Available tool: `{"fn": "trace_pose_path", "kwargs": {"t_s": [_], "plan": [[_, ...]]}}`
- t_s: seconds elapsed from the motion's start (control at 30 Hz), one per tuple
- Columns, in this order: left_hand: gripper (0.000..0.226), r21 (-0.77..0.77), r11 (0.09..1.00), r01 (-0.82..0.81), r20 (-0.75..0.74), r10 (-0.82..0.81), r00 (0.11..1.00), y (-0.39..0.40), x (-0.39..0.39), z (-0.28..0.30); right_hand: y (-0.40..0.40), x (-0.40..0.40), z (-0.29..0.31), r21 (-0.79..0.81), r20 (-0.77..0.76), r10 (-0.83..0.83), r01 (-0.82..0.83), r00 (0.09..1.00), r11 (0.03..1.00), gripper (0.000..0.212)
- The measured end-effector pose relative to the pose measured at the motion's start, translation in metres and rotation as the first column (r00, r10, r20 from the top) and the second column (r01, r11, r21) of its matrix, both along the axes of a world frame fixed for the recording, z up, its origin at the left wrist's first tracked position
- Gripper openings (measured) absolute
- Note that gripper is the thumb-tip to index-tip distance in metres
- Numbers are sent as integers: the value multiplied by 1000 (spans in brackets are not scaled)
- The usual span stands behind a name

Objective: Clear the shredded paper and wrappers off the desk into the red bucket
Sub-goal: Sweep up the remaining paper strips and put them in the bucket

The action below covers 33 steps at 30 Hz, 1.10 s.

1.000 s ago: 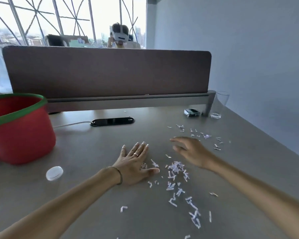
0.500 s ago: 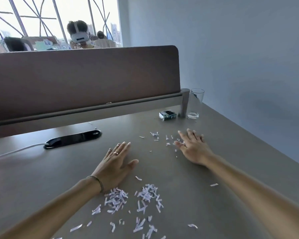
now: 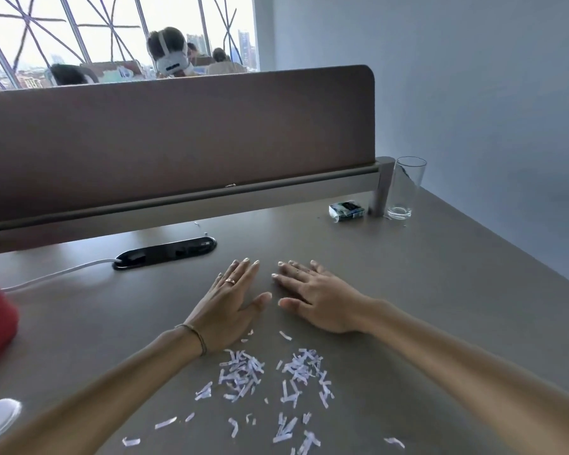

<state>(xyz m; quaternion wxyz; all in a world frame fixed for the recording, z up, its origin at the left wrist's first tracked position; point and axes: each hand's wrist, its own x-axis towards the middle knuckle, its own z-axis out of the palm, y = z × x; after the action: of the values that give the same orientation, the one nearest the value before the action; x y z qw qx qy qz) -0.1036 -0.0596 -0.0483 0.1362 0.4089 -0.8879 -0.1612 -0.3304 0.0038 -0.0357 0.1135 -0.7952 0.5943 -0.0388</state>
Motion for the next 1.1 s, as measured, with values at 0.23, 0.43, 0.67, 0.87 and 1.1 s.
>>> {"fn": "trace_pose_path", "kwargs": {"t_s": [0.23, 0.43, 0.67, 0.87, 1.1], "plan": [[75, 97, 995, 33, 109, -43, 993, -9, -62, 10, 104, -36, 12, -72, 199, -139, 156, 970, 985, 73], [80, 56, 952, 301, 205, -306, 930, 56, -84, 7, 169, -114, -4, -19, 106, -490, 494, 865, 869, 67], [69, 232, 877, 422, -175, -389, 905, 108, -28, 26, 141, -70, -7, 3, 27, -450, 450, 893, 893, 95], [69, 17, 968, 250, -172, -244, 954, 126, 40, 38, 108, -7, -6, -12, 34, -263, 264, 964, 964, 67], [101, -16, 999, -28, 4, 28, 1000, 109, 117, 8, 133, 69, 0, 23, 93, -53, 51, 994, 998, 72]]}}
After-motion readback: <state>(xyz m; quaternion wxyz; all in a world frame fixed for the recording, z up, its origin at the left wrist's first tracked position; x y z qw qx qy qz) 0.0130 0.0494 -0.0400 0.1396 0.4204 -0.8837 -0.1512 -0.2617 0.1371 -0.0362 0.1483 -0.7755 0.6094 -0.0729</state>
